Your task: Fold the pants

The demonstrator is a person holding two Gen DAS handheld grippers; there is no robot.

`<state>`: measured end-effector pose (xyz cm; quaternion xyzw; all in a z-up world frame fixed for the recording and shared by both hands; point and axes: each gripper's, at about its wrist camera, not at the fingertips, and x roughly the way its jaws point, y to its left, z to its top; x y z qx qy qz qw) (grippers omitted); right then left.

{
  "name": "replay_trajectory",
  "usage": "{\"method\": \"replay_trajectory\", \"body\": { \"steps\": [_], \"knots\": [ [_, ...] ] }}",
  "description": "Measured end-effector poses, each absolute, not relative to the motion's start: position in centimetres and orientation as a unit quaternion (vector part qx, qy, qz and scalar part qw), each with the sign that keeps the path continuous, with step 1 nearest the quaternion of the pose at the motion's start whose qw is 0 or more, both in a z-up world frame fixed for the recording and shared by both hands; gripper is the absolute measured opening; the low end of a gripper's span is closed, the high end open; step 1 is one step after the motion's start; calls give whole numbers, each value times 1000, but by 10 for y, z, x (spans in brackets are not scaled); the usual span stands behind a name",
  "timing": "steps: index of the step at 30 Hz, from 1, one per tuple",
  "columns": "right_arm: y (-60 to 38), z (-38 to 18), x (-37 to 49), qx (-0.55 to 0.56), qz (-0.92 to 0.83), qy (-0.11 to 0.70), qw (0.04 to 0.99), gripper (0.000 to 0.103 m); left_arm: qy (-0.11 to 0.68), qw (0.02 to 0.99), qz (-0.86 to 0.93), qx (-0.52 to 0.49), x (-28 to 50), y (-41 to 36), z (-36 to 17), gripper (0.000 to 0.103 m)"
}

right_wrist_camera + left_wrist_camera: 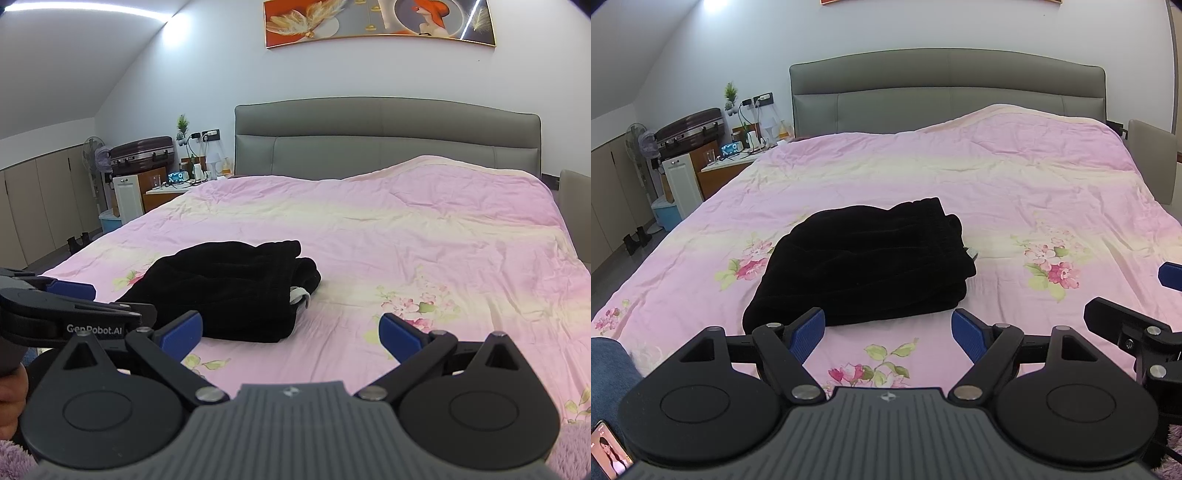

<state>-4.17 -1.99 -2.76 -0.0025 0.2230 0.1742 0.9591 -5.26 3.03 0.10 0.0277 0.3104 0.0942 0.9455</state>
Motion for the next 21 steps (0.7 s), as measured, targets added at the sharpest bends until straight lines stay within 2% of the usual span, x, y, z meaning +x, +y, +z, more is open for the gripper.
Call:
{"method": "replay_trajectory", "body": {
  "steps": [21],
  "knots": [
    [-21, -27, -42, -2, 174, 223, 959, 98, 310, 947, 85, 20, -52, 25, 4, 91]
  ]
}}
